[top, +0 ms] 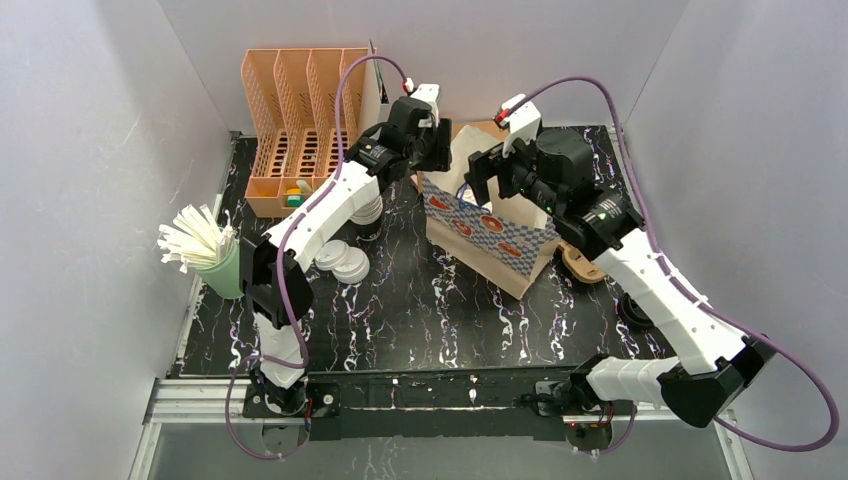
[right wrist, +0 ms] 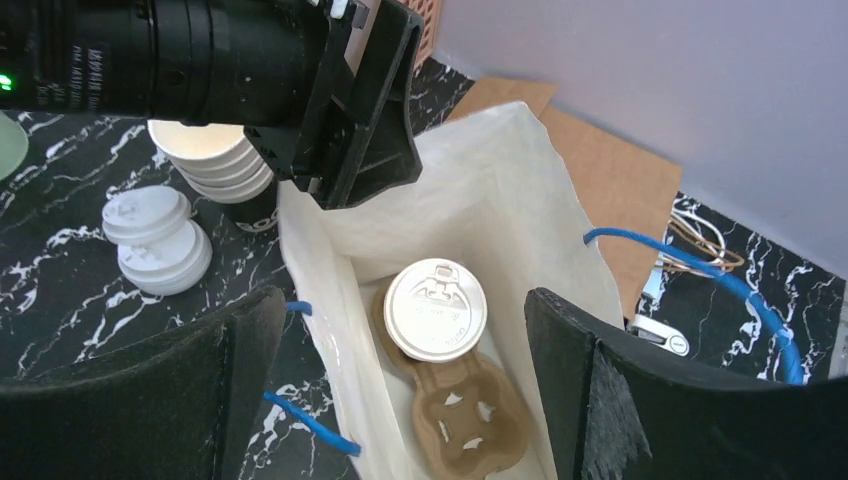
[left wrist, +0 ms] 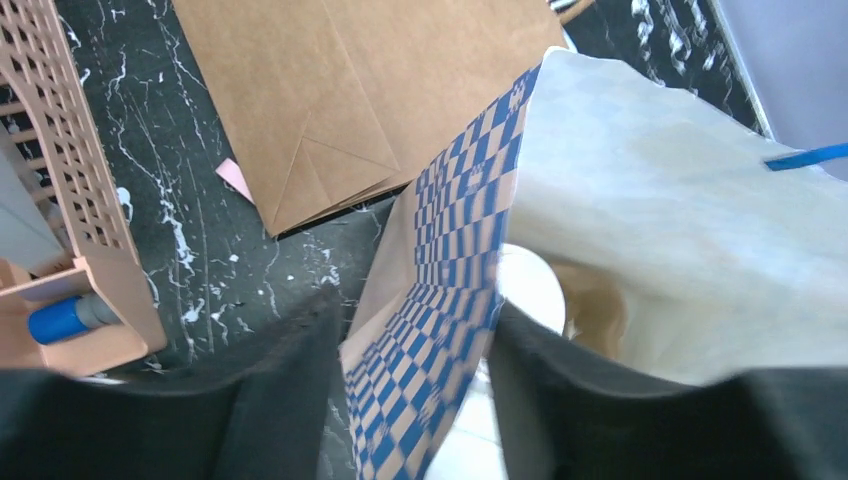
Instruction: Pack the takeout coffee
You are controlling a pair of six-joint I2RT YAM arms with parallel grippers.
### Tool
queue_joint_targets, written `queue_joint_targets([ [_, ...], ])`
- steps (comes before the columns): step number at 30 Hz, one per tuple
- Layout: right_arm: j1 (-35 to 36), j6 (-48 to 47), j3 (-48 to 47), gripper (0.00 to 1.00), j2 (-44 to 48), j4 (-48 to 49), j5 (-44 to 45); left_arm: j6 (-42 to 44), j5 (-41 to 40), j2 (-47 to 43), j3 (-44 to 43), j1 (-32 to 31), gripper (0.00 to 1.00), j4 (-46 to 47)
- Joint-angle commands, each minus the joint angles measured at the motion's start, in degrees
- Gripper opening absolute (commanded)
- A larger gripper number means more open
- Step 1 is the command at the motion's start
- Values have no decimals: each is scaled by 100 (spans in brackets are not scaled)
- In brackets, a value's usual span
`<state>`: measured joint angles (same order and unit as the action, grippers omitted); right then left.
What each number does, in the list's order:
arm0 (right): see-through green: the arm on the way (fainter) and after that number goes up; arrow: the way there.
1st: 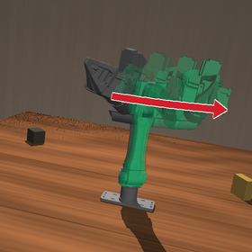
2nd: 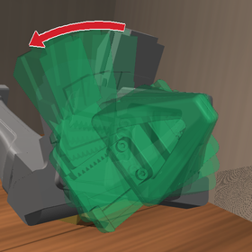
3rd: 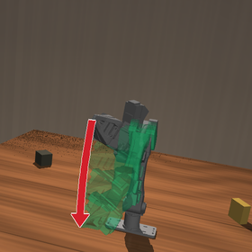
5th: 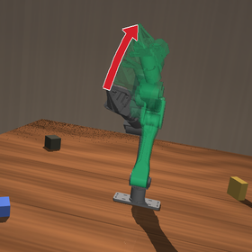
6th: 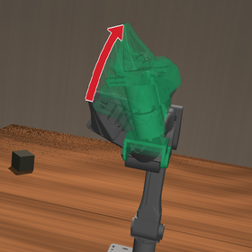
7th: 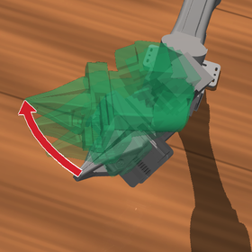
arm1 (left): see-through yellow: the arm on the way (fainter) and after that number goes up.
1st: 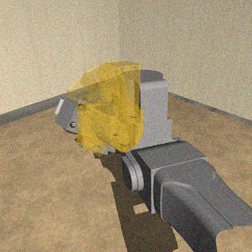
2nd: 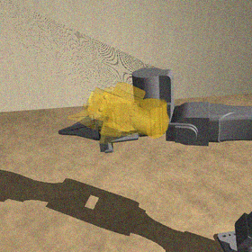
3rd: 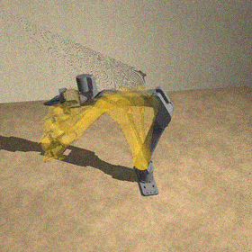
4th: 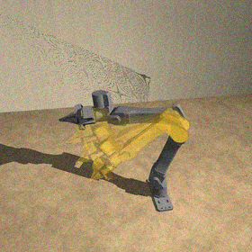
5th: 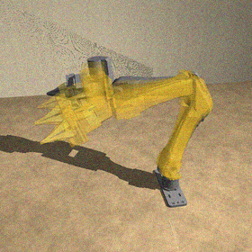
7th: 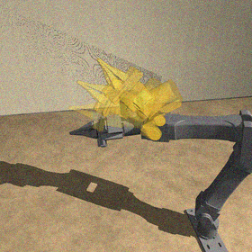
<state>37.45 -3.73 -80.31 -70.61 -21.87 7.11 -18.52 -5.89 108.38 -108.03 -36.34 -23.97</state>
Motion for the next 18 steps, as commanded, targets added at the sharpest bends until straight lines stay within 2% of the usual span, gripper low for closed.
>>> queue_joint_targets([
  [1,-36,-108,-471,98,276,140,1,35,-222,-257,-375,39,60,-45],
  [4,-36,-93,-608,98,329,83,-25,18,-406,-492,-395,41,72,-24],
  [9,-36,97,-924,98,311,-97,-79,40,-713,-1004,-462,45,82,-61],
  [12,-36,293,-1207,98,226,-220,-148,33,-1043,-1392,-328,39,83,-170],
  [18,66,659,-1913,90,-329,-639,-1380,-670,-2102,-2661,803,68,78,-540],
])
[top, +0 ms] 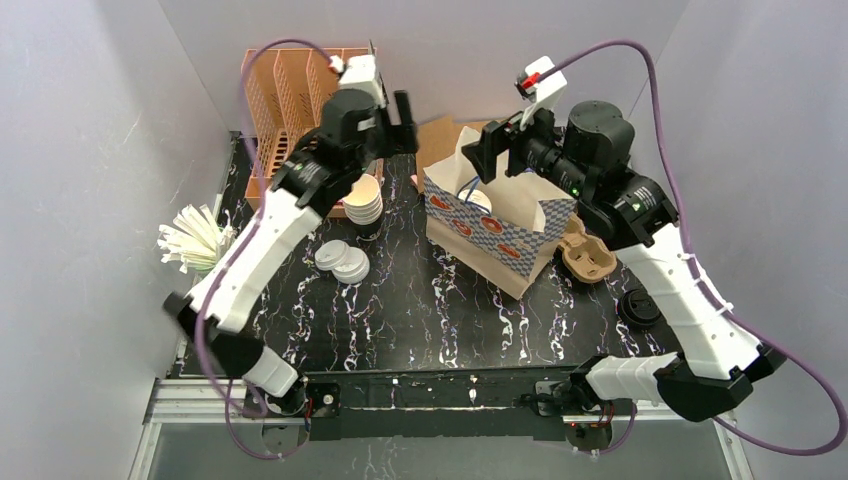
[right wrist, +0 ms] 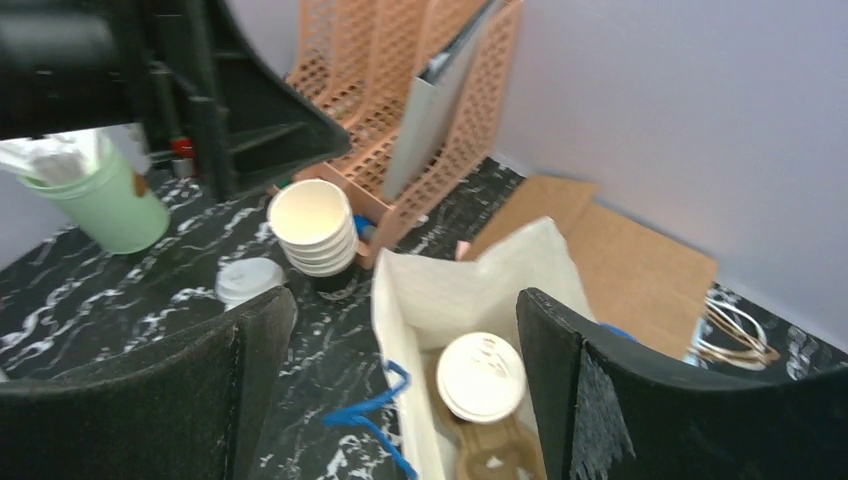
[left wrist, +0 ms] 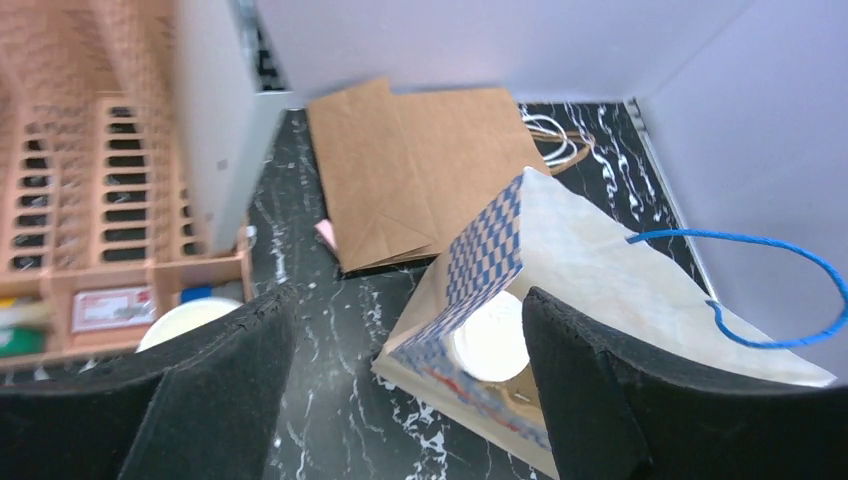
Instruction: Pack the takeout coffee
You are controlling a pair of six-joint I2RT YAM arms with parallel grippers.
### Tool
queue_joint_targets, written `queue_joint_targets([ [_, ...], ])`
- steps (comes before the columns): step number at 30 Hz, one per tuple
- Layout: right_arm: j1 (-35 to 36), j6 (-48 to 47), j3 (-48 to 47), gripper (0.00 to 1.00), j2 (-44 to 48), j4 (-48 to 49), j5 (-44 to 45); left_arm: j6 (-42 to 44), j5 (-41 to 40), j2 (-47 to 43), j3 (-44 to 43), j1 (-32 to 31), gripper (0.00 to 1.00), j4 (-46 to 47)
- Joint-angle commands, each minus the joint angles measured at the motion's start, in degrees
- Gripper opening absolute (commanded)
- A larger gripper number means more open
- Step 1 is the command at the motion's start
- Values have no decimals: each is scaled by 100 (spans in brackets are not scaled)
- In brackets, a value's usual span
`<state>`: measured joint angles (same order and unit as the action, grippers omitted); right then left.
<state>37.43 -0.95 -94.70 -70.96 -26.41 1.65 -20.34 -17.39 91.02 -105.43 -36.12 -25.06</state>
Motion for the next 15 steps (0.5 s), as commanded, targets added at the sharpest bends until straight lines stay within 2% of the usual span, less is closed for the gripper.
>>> queue_joint_targets([
  [1,134,491,-502,88,-367,-115,-864,-587,-1028,-1066,631,64,73,-612],
  [4,479,639,-661,76,-654,26,-793,-1033,-1237,-1285,623,144,49,-1501],
  [5,646,663,-748,72,-795,49,-669,-1196,-1266,-1316,585,194,45,-1802],
  [10,1526,825,-1523,56,-1733,-55,485,-1602,-798,-1399,564,800,47,-2699],
  [15,1867,1122,-2223,47,-2759,-439,826,-1823,35,-1431,1015,1592,50,-2809],
])
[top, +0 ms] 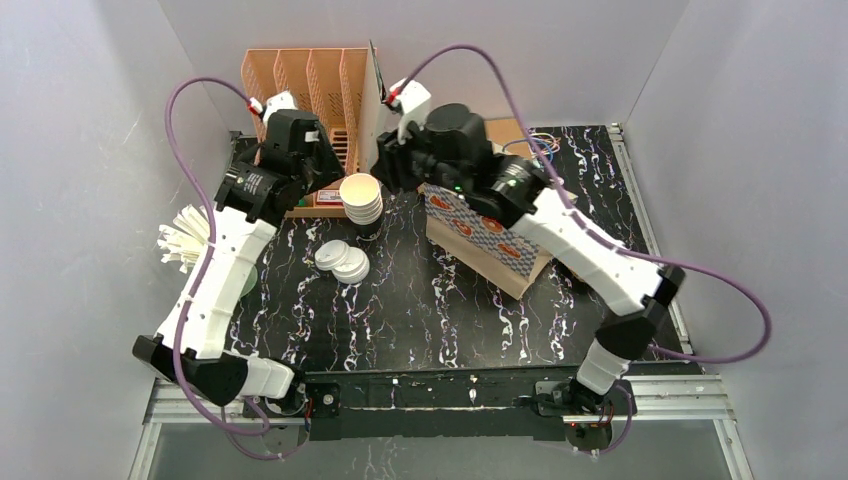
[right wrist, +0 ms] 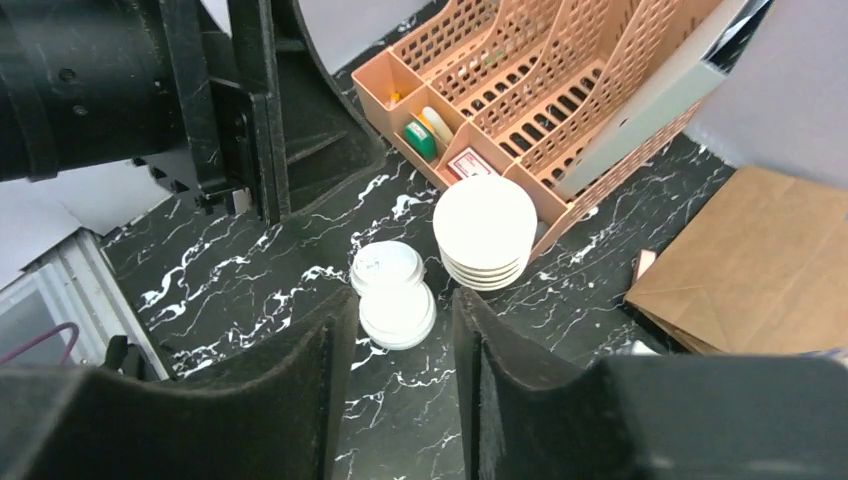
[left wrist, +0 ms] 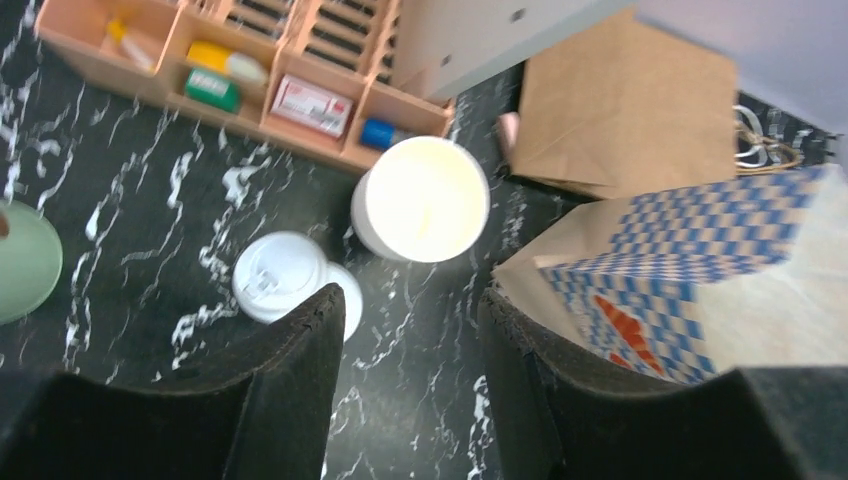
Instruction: Pack the takeout coffee
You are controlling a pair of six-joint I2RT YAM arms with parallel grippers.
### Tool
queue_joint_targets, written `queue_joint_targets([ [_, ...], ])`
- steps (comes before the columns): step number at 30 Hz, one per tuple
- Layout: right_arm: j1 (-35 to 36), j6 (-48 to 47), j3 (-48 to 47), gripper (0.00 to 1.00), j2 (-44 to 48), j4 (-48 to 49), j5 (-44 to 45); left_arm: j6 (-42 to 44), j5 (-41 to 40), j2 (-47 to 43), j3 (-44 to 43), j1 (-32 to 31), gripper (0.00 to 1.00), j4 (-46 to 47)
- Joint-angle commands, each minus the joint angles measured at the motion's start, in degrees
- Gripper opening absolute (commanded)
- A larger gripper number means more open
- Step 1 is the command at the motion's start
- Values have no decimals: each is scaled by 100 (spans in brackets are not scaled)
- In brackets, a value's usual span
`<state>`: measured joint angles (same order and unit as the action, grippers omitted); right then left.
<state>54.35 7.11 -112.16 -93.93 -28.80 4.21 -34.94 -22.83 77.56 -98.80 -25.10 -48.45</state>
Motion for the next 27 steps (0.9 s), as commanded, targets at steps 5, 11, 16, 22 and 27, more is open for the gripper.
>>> queue_joint_targets([
  [5,207,828,-348,30,-901,64,702,-687,1347,-84,997,1182,49,0],
  [11,207,1034,-913,36,-1786,-104,530,-937,1625,-25,1569,1569,43,482],
  [16,205,466,-967,37,-2257,104,231,-1418,2894,-6,2129,2472,31,733],
  [22,200,-148,-1012,34,-2594,353,109,-1536,3415,-33,2602,2738,33,1349],
  [27,208,-542,-916,34,-2709,567,171,-1757,3957,1,2995,2765,41,1791],
])
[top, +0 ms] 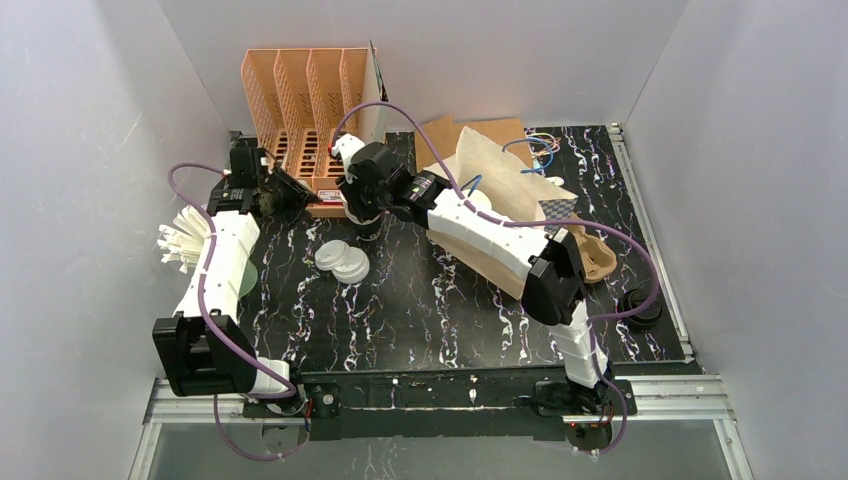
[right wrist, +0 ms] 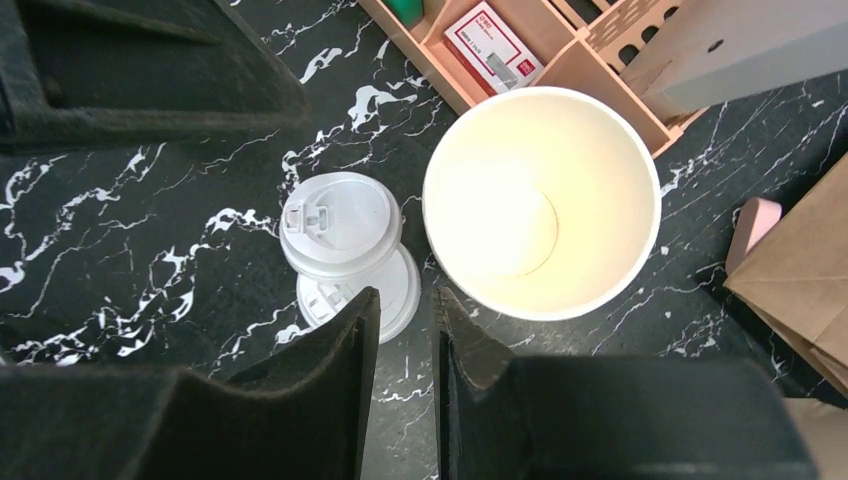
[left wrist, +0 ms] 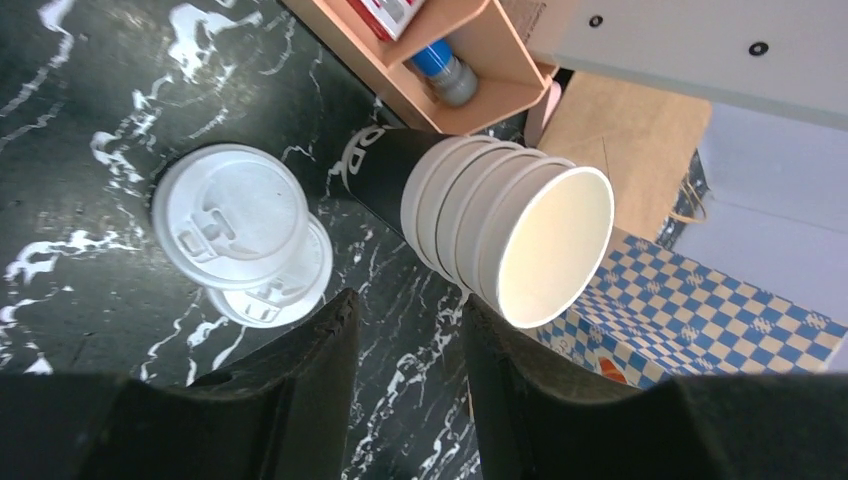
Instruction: Pack the takeout coffee
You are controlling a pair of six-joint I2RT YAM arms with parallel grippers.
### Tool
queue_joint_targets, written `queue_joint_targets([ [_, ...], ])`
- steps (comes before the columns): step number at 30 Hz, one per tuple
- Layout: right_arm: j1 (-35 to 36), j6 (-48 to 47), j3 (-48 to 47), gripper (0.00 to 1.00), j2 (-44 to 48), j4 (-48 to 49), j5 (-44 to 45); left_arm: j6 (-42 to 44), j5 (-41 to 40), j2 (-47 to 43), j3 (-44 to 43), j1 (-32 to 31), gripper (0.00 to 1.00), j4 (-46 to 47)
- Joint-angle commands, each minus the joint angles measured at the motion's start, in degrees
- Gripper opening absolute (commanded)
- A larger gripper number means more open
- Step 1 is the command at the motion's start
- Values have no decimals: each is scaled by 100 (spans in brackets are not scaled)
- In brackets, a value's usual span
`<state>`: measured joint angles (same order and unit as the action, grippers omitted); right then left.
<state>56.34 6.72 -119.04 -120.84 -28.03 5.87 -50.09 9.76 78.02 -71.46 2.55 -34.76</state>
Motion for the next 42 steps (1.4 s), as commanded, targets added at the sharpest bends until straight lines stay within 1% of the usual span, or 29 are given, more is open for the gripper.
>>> queue_joint_targets([
  [1,1,-571,-207,34,-23,534,25,-331,720,-75,366,-4,41,528],
  [5,1,-663,-257,34,-113,609,61,-730,765,-312,921,0,39,1120],
  [10,-4,-663,-365,35,-303,672,123,-905,879,-285,1187,0,36,1492],
  [12,-22,-663,-384,35,-360,702,116,-900,890,-262,1231,0,37,1593],
  [17,-87,-663,-424,34,-453,763,99,-882,957,-250,1366,0,41,1785],
  [26,-132,-663,-500,32,-536,787,103,-847,1141,-179,1527,0,42,2060],
  [32,-131,-663,-536,18,-554,756,33,-925,1277,-107,1635,-13,44,2328],
  [35,-121,-663,-507,16,-508,764,-9,-1021,1362,-31,1687,-39,44,2556],
  [42,-87,-857,-479,14,-484,790,-48,-1178,1562,47,1732,-95,50,2915],
])
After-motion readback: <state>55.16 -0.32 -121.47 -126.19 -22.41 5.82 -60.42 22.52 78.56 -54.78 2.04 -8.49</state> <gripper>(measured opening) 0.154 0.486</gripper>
